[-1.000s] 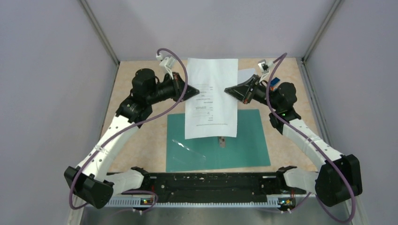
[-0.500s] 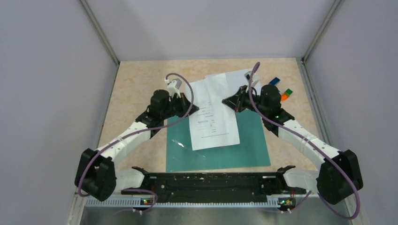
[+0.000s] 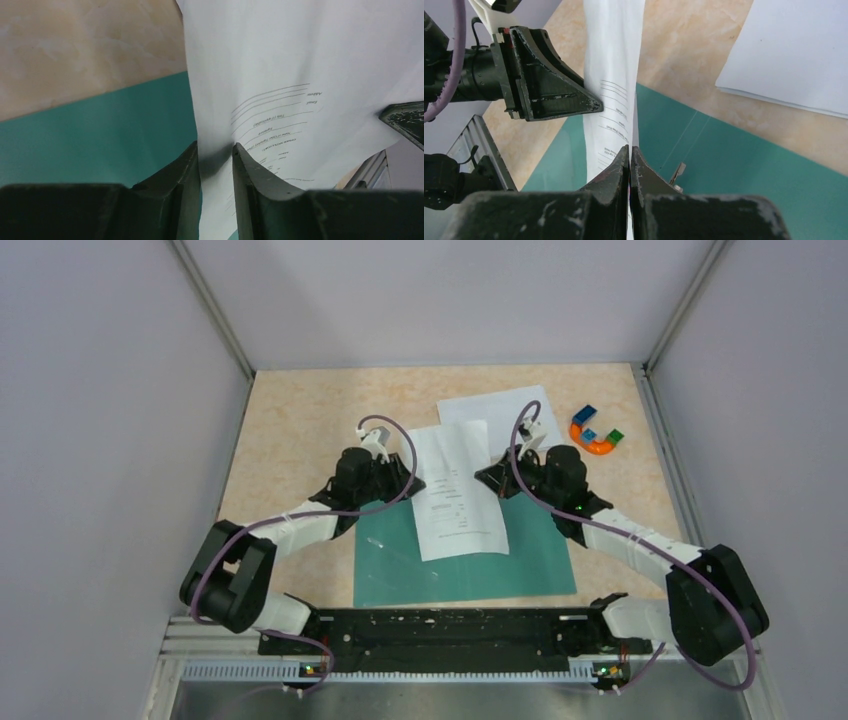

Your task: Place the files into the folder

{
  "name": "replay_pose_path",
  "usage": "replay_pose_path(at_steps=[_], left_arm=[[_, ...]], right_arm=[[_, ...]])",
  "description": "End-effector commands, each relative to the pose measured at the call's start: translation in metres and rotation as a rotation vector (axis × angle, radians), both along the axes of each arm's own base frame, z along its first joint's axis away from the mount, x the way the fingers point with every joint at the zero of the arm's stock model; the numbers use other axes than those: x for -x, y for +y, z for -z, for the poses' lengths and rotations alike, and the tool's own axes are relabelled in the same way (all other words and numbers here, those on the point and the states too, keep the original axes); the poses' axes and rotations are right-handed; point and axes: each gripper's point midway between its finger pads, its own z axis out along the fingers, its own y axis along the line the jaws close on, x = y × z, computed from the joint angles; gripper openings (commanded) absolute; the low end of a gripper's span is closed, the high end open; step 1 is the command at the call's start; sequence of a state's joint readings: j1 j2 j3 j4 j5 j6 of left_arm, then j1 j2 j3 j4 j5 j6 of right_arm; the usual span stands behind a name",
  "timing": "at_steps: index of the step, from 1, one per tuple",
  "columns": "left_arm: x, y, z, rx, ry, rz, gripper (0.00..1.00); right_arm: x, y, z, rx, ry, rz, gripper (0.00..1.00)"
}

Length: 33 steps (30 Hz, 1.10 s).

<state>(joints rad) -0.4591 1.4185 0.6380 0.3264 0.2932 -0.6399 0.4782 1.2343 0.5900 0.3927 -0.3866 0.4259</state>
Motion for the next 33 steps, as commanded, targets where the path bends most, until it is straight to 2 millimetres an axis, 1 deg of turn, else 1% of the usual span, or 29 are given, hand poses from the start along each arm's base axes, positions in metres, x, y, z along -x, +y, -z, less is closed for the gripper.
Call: replay_pose_path(at_steps=[1,7,12,15,19,23,27,30,31,33], left_arm=[[-0.009,-0.001,-0.013,0.031,-0.075,-0.023,0.35],[-0.006,-0.001,-0.009,0.035,-0.067,-0.015,0.35],[0.0,-0.002,-0.002,0.05,-0.051,-0.002,0.3],[0.006,0.0,0.0,0.055,-0.046,-0.005,0.27],[0.012,0.004,0.0,0.052,-0.043,-0.011,0.26],[0.018,0.009,0.005,0.04,-0.029,-0.02,0.24],[0.023,0.015,0.008,0.027,-0.015,-0.044,0.24],[0.024,0.022,0.009,0.002,-0.001,-0.076,0.24],[0.023,0.025,0.007,-0.007,0.002,-0.092,0.25],[0.025,0.034,0.011,-0.039,0.042,-0.14,0.31]], right_arm=[[-0.003,0.007,-0.02,-0.033,-0.127,-0.033,0.0],[0.008,0.012,-0.023,-0.03,-0.134,-0.101,0.0],[0.02,0.012,-0.026,-0.036,-0.133,-0.141,0.0],[0.026,0.013,-0.024,-0.043,-0.116,-0.164,0.0],[0.033,0.014,-0.021,-0.055,-0.099,-0.173,0.0],[0.038,0.017,-0.018,-0.078,-0.08,-0.18,0.0],[0.044,0.018,-0.01,-0.101,-0.044,-0.172,0.0],[0.048,0.02,-0.007,-0.123,-0.029,-0.176,0.0],[0.05,0.021,-0.006,-0.128,-0.024,-0.176,0.0],[0.05,0.023,-0.002,-0.13,-0.013,-0.172,0.0]])
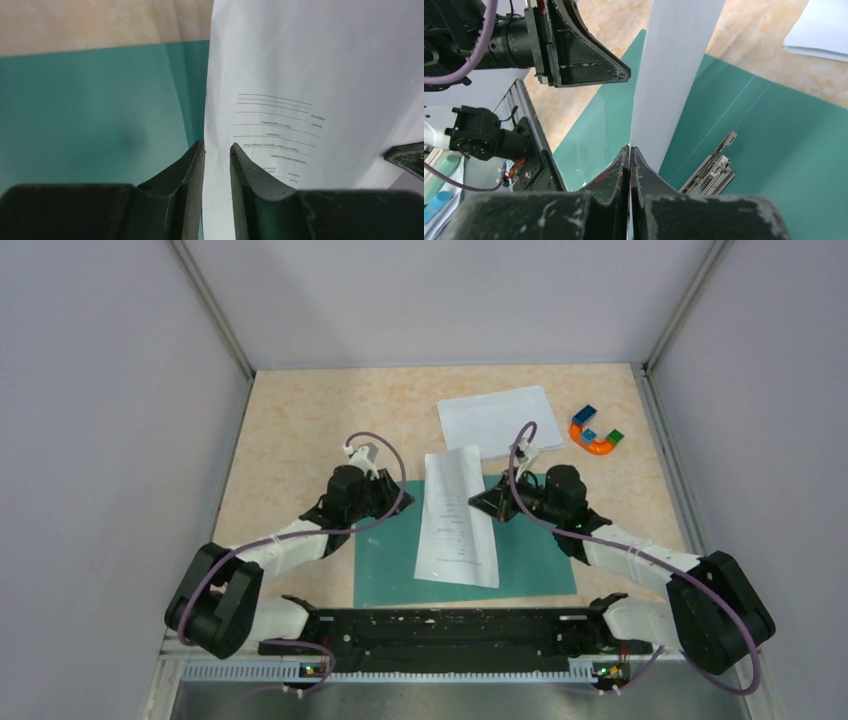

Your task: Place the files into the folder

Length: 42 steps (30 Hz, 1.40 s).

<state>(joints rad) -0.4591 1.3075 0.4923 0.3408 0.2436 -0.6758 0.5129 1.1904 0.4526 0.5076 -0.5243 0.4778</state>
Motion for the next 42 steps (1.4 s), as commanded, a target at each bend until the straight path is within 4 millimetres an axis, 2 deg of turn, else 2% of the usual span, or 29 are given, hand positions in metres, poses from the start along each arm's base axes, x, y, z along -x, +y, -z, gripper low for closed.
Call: replay_pose_path(at_steps=[1,4,8,11,19,24,30,42], left_arm=[[-0.001,0.019,-0.006,-0.053,0.031,-0.112,0.33],[0.002,0.04,0.0,-0.117,0.103,-0.225,0.39],[0.016,0.077,0.011,-0.218,0.206,-0.404,0.39],[0.032,0.1,0.021,-0.264,0.281,-0.515,0.34],[0.07,0.151,0.037,-0.347,0.407,-0.801,0.28],[0.08,0.154,0.049,-0.362,0.463,-0.829,0.23],[0.09,0.149,0.064,-0.355,0.511,-0.824,0.22],[0.098,0.141,0.075,-0.369,0.545,-0.794,0.09]], right_arm=[[0.002,0.01,-0.016,-0.062,-0.038,-0.007,0.0],[0.0,0.01,-0.01,-0.057,-0.017,0.005,0.0],[-0.003,0.013,-0.003,-0.061,0.009,0.01,0.0],[-0.002,0.02,0.004,-0.059,0.03,0.005,0.0],[-0.011,0.032,0.02,-0.017,0.063,0.061,0.0],[-0.015,0.03,0.037,0.03,0.112,0.091,0.0],[-0.008,0.026,0.052,0.069,0.167,0.087,0.28],[0.002,0.019,0.087,0.185,0.289,0.078,0.29]])
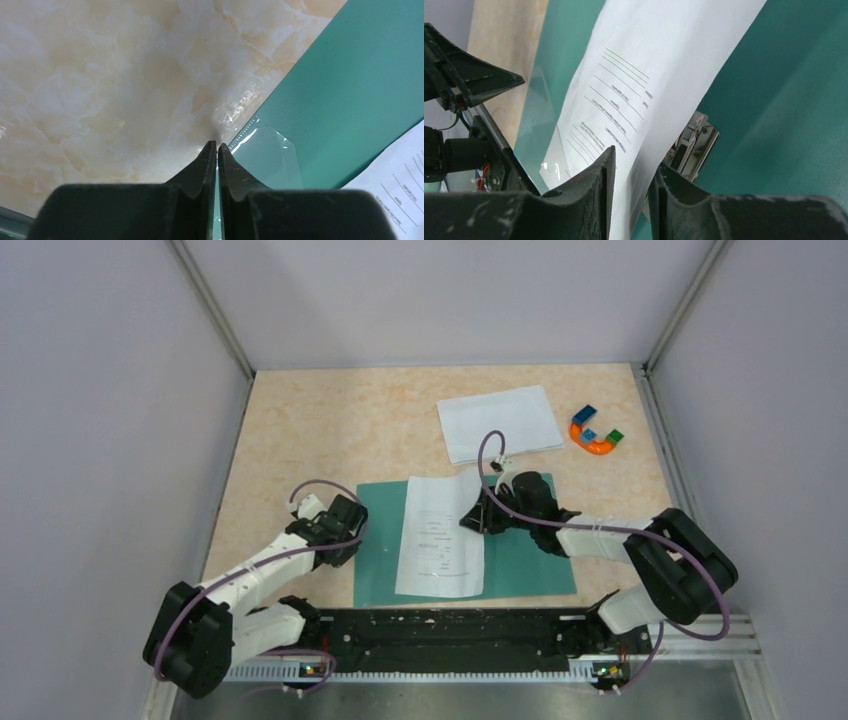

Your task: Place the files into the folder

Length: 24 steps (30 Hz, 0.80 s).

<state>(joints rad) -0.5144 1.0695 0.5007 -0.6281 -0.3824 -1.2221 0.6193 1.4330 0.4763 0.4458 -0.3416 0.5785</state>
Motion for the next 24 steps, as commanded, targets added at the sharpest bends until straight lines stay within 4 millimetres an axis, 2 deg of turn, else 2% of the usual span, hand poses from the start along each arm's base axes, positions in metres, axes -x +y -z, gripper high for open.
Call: replay_pose_path(at_steps=[1,5,10,17,24], left_arm=[[0.004,-0.003,0.008,0.012,0.017,-0.014,0.08],[0.007,-0.009,0.015,0.034,0.033,-0.006,0.0],[0.007,-0.014,0.018,0.046,0.035,0.001,0.0],[0.008,-0.017,0.021,0.057,0.038,-0.001,0.0],[0.011,-0.017,0.024,0.061,0.044,-0.002,0.0]], right_arm=[[-0.001,0.005,0.003,0.035,0.019,-0.025,0.28],[0.002,0.006,0.006,0.061,0.023,-0.038,0.19],[0.003,0.02,0.003,0.066,0.008,-0.071,0.0],[-0.007,0.039,-0.01,0.002,0.001,-0.039,0.0],[-0.03,0.037,-0.02,-0.02,-0.033,0.085,0.0]])
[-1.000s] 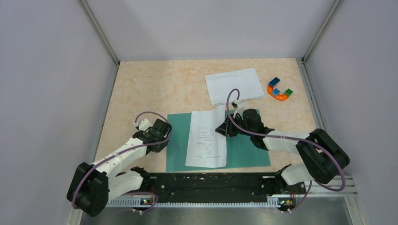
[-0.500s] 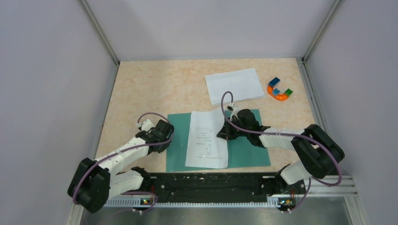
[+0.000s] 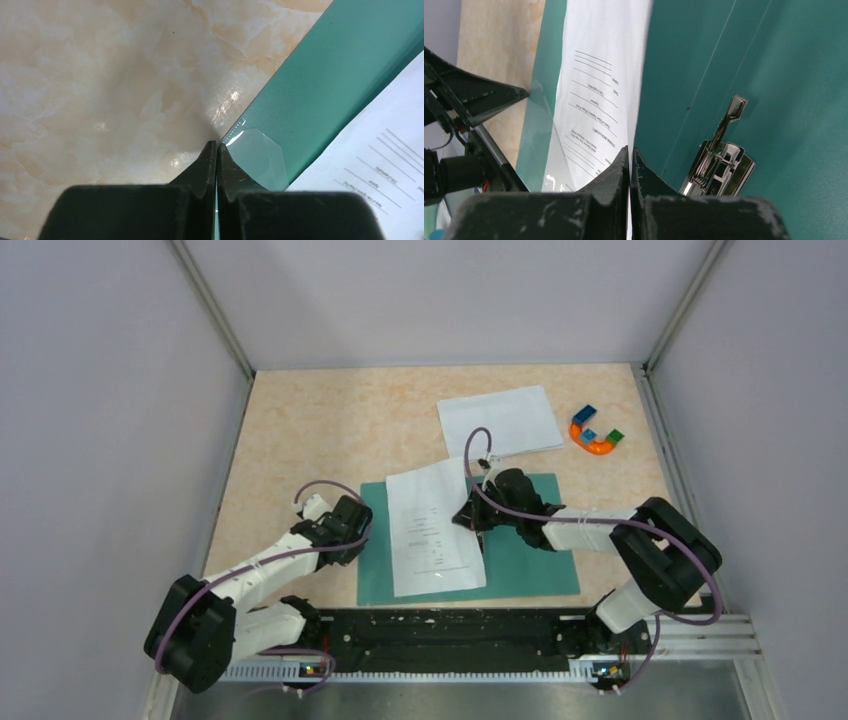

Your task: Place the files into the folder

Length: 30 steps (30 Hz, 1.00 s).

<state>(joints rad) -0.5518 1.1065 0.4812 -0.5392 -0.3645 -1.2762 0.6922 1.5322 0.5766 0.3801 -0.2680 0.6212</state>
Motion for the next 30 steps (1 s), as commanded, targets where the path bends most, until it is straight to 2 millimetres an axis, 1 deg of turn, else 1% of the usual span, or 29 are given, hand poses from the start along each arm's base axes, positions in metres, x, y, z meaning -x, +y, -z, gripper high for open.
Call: replay_pose_path(at_steps=[1,5,13,19,30], left_arm=[[0.017,0.0,0.017,0.005,0.071,0.003,0.0],[0.017,-0.001,0.018,0.005,0.072,0.007,0.0],[0.018,-0.001,0.02,0.009,0.078,0.004,0.0],[0.018,-0.002,0.021,0.011,0.081,0.003,0.0],[0.018,-0.003,0.022,0.012,0.084,-0.001,0.0]], right_arm=[[-0.029,0.016,-0.032,-0.066,-0.093,0.071,0.0],[-0.032,0.023,-0.034,-0.094,-0.074,0.072,0.0],[-0.013,0.043,-0.023,-0.094,-0.047,0.002,0.0],[-0.002,0.051,-0.015,-0.099,-0.029,-0.013,0.0],[0.011,0.071,-0.014,-0.106,-0.02,-0.081,0.0]])
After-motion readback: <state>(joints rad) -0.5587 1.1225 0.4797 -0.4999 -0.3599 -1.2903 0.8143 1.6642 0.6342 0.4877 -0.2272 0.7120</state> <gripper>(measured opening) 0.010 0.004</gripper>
